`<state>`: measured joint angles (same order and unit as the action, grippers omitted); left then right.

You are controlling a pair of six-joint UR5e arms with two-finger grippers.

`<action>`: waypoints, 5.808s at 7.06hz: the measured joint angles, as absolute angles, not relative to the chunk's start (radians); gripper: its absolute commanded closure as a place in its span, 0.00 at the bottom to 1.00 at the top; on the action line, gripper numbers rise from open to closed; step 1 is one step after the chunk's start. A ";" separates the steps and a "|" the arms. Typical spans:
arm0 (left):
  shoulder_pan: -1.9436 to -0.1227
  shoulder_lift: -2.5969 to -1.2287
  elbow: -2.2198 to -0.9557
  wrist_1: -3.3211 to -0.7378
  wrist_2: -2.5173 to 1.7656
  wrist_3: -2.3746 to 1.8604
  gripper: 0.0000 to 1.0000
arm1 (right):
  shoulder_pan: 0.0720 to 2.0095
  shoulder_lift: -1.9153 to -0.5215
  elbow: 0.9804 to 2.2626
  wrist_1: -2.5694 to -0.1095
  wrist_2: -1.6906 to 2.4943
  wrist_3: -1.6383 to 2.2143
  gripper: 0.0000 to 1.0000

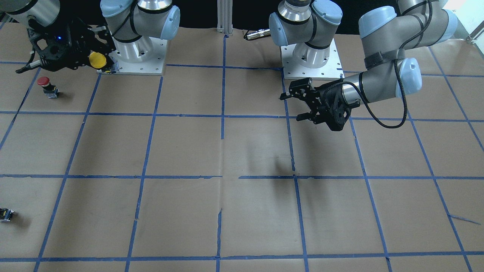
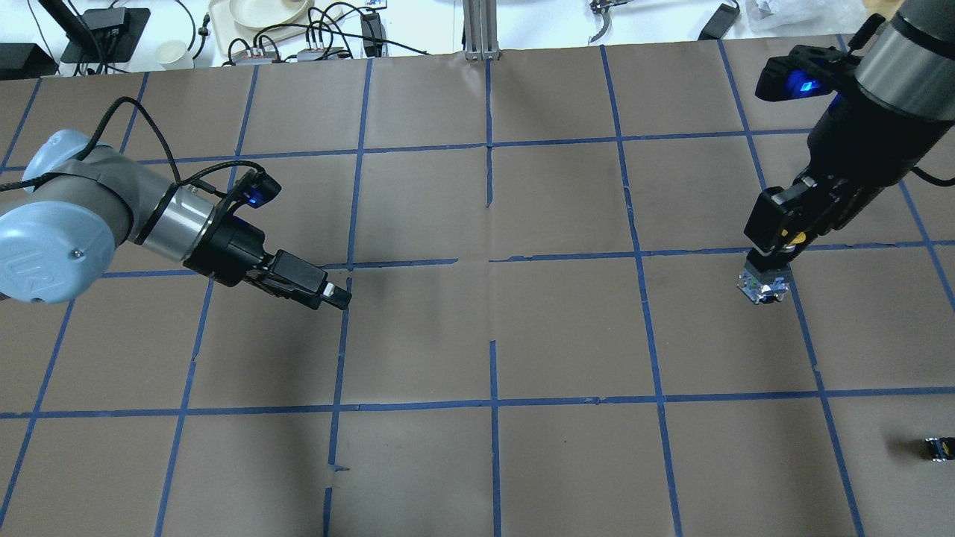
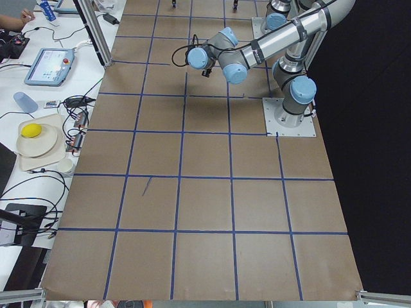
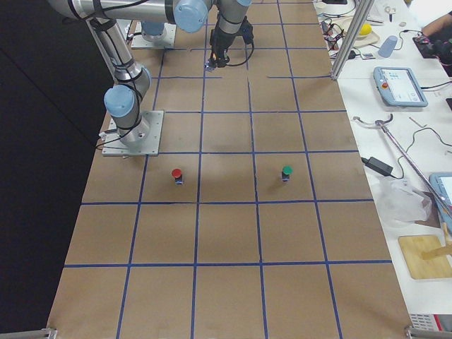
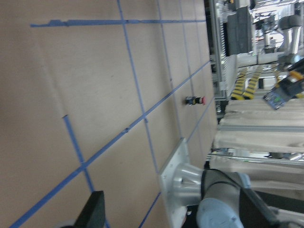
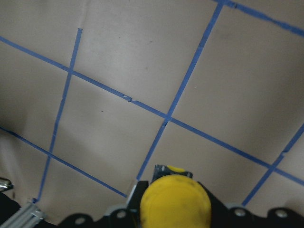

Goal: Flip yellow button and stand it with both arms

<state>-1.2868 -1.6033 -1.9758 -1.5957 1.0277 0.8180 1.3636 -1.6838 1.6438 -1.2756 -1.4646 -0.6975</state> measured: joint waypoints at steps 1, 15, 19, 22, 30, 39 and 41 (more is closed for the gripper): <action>-1.296 -1.606 -1.927 -1.551 1.142 0.756 0.00 | 1.341 -1.693 1.673 -1.356 -1.485 -0.851 0.73; -1.667 -1.573 -1.603 -1.485 1.486 -0.022 0.00 | 0.665 -1.345 1.966 -2.019 -1.331 -2.736 0.71; -1.663 -1.578 -1.598 -1.484 1.486 -0.020 0.00 | 0.660 -1.281 1.963 -2.024 -1.330 -2.674 0.00; -1.658 -1.577 -1.597 -1.485 1.485 -0.020 0.00 | 0.668 -1.299 1.937 -2.047 -1.342 -2.513 0.00; -1.640 -1.600 -1.523 -1.566 1.555 0.042 0.00 | 1.141 -1.597 1.620 -1.633 -1.490 -1.456 0.00; -1.626 -1.603 -1.517 -1.599 1.567 0.044 0.00 | 1.593 -1.651 1.537 -1.434 -1.508 0.012 0.00; -1.626 -1.605 -1.516 -1.606 1.568 0.025 0.00 | 1.594 -1.648 1.530 -1.425 -1.507 0.042 0.00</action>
<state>-1.6265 -1.6048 -1.5160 -1.6064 1.5678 0.0254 1.5937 -1.6481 1.5302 -1.4251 -1.5068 0.0415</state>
